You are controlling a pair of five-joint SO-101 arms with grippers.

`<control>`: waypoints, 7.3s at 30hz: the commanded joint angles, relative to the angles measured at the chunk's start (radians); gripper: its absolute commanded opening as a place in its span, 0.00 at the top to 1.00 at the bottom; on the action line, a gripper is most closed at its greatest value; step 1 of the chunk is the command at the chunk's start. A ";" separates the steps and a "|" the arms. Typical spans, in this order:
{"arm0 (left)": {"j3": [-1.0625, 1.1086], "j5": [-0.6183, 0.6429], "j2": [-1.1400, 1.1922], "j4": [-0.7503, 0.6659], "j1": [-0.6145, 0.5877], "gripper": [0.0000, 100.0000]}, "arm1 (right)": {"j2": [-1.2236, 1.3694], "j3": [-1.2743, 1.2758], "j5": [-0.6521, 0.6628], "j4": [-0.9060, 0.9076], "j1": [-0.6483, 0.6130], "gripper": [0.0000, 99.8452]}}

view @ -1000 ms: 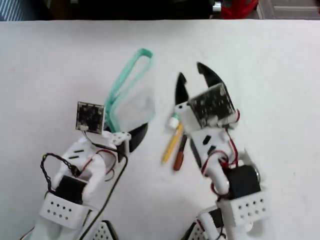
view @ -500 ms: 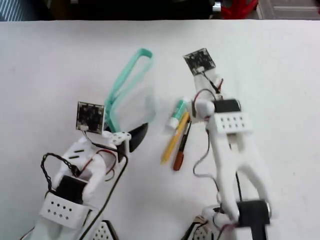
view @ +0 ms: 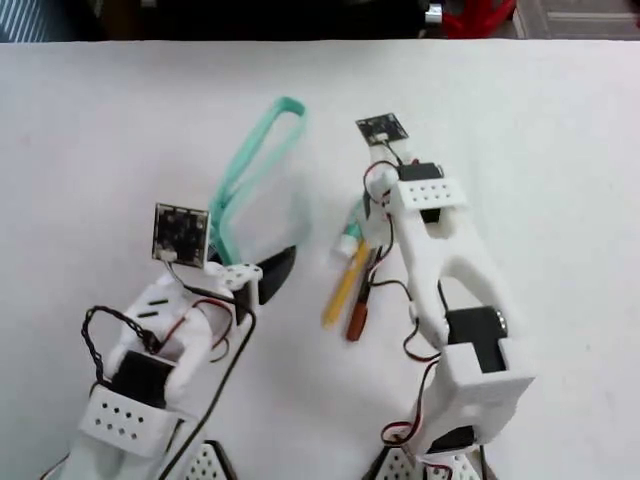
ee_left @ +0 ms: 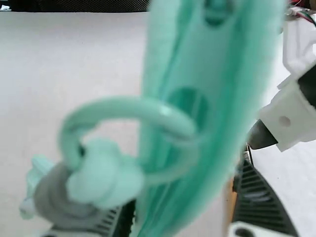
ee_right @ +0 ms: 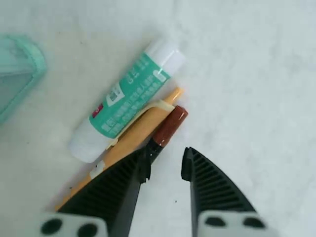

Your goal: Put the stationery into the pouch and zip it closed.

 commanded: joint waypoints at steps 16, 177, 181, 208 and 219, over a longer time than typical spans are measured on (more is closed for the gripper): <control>-0.005 0.005 0.008 -0.023 0.033 0.71 | 0.091 -0.018 -0.084 -0.077 -0.008 0.89; 0.080 -0.104 0.008 -0.143 0.113 0.77 | -0.757 -0.123 0.043 -0.708 -0.325 0.98; 0.080 -0.106 0.008 -0.143 0.113 0.77 | -0.745 -0.164 0.043 -0.773 -0.334 0.98; 0.078 -0.100 0.008 -0.143 0.111 0.77 | -1.081 0.394 0.051 -0.769 -0.317 0.98; 0.078 -0.104 0.008 -0.141 0.110 0.77 | -1.181 0.431 0.044 -0.628 -0.318 0.81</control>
